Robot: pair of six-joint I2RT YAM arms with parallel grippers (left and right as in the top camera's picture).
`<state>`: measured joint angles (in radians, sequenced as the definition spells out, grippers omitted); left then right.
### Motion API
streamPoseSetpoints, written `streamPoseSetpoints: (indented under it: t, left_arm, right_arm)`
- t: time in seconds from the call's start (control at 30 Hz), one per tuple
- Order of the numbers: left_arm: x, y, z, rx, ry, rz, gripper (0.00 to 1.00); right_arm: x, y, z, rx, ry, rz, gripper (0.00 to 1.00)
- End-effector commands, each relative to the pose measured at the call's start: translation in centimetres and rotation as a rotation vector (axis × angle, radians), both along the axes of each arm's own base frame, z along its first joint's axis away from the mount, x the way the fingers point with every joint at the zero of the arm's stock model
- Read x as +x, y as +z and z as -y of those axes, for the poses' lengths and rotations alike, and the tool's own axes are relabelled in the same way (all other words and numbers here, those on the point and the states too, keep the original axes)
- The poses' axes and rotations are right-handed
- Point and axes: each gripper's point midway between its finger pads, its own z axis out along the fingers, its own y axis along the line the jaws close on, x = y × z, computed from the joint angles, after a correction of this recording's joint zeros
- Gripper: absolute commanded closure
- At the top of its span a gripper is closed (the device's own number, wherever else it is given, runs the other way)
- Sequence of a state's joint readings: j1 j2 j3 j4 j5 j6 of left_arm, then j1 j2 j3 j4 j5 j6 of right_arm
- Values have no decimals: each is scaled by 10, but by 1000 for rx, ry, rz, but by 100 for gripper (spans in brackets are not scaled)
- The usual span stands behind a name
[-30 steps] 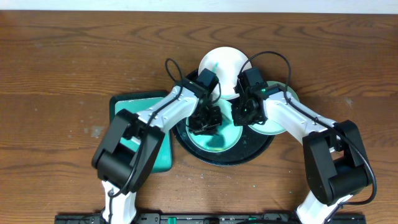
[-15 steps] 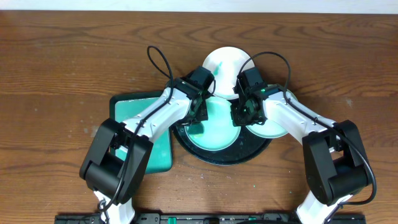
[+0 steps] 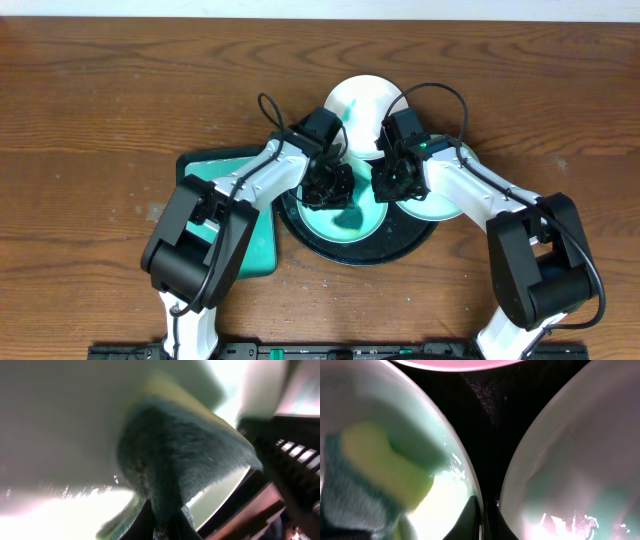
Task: Clean dirty plates on tray and stack at the side
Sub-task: 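Return the sponge to the teal tray with left gripper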
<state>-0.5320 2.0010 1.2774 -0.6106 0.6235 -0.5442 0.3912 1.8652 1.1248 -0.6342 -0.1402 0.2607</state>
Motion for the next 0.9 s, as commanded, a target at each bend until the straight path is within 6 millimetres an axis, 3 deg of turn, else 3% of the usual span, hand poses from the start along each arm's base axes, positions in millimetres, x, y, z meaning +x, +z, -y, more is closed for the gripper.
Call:
streamPoseSetpoints:
  t: [0.0, 0.07, 0.13, 0.17, 0.2, 0.23, 0.33, 0.47, 0.53, 0.63, 0.77, 0.87]
  left_arm:
    - [-3, 16, -21, 61, 14, 15, 93]
    - [10, 49, -45, 127, 58, 136, 93]
    - [23, 89, -96, 282, 154, 294, 93]
    - [26, 108, -132, 394, 217, 363, 93]
    - [25, 116, -151, 454, 249, 389, 93]
    - [22, 126, -183, 559, 298, 413, 93]
    - [15, 127, -226, 695, 355, 386, 93]
    - [5, 96, -246, 742, 376, 294, 93]
    - [0, 69, -247, 723, 380, 245, 93]
    - [-2, 51, -243, 683, 387, 219, 93]
    - [-1, 52, -240, 650, 396, 215, 83]
    - [3, 67, -233, 577, 392, 243, 67]
  right_arm:
    - [3, 0, 2, -22, -10, 10, 96]
    - [5, 0, 1, -19, -10, 20, 98]
    - [8, 1, 1, -14, -11, 31, 99]
    - [9, 1, 0, -13, -11, 35, 99]
    - [10, 1, 0, -11, -10, 40, 99]
    - [12, 2, -1, -7, -10, 50, 99]
    - [22, 5, -6, 12, -11, 91, 99]
    - [27, 11, -18, 81, 4, 110, 99]
    - [28, 11, -18, 79, 2, 116, 99]
    - [26, 10, -16, 66, 0, 108, 99]
    - [24, 11, -16, 68, 1, 102, 99]
    - [25, 26, -15, 73, 1, 129, 99]
